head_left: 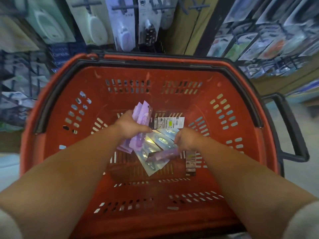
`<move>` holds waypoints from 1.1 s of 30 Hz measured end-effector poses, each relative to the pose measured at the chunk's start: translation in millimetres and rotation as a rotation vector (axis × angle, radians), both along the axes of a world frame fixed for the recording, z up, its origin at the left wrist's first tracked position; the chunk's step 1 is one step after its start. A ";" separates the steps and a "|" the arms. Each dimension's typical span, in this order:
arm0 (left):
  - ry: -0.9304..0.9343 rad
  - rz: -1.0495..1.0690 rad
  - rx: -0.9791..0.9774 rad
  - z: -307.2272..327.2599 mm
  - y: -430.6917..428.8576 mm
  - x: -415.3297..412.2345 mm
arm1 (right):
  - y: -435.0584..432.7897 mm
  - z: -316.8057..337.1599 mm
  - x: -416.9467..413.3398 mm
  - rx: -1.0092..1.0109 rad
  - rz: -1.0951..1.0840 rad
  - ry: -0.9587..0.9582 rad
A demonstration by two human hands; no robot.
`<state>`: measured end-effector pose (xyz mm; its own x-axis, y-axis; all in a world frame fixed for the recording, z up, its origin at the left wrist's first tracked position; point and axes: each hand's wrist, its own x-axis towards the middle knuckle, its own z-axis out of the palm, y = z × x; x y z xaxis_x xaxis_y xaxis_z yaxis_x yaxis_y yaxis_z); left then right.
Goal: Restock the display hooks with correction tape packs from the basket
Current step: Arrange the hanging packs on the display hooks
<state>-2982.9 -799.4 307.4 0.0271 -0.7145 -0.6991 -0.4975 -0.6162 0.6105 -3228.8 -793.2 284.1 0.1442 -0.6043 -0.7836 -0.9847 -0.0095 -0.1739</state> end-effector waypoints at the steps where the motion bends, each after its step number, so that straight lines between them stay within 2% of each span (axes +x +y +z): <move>1: -0.017 -0.015 -0.014 2.4 0.0 0.8 | 2.8 -4.1 -0.8 -0.005 0.081 0.030; 4: -0.143 -0.126 -0.046 13.3 2.0 7.3 | 6.1 -15.6 -1.1 0.011 0.239 0.084; 9: -0.318 -0.242 -0.016 25.2 3.0 26.3 | -3.9 -35.9 22.4 0.012 0.399 0.051; 17: -0.339 -0.205 0.091 19.8 -6.4 36.5 | 2.4 -68.5 36.2 -0.090 0.570 0.071; 20: -0.297 -0.170 0.068 18.0 -3.4 35.8 | -3.1 -57.4 34.6 -0.114 0.411 0.024; 22: -0.258 -0.150 0.059 20.0 0.0 32.4 | -9.4 -42.4 33.2 -0.086 0.209 -0.056; 26: -0.145 -0.153 0.049 29.8 1.6 21.5 | -12.5 -7.0 30.2 -0.006 -0.250 -0.363; 29: -0.024 -0.030 -0.007 28.9 2.0 13.1 | -13.0 29.3 29.4 -0.009 -0.517 -0.526; 33: 0.227 0.127 -0.109 62.1 7.6 -7.0 | -16.8 92.5 25.3 -0.023 -0.658 -0.812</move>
<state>-2989.8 -791.7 369.5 -0.0269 -0.7865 -0.6171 -0.2636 -0.5899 0.7633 -3203.5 -810.0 376.6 0.2593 -0.7681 -0.5855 -0.3837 0.4744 -0.7923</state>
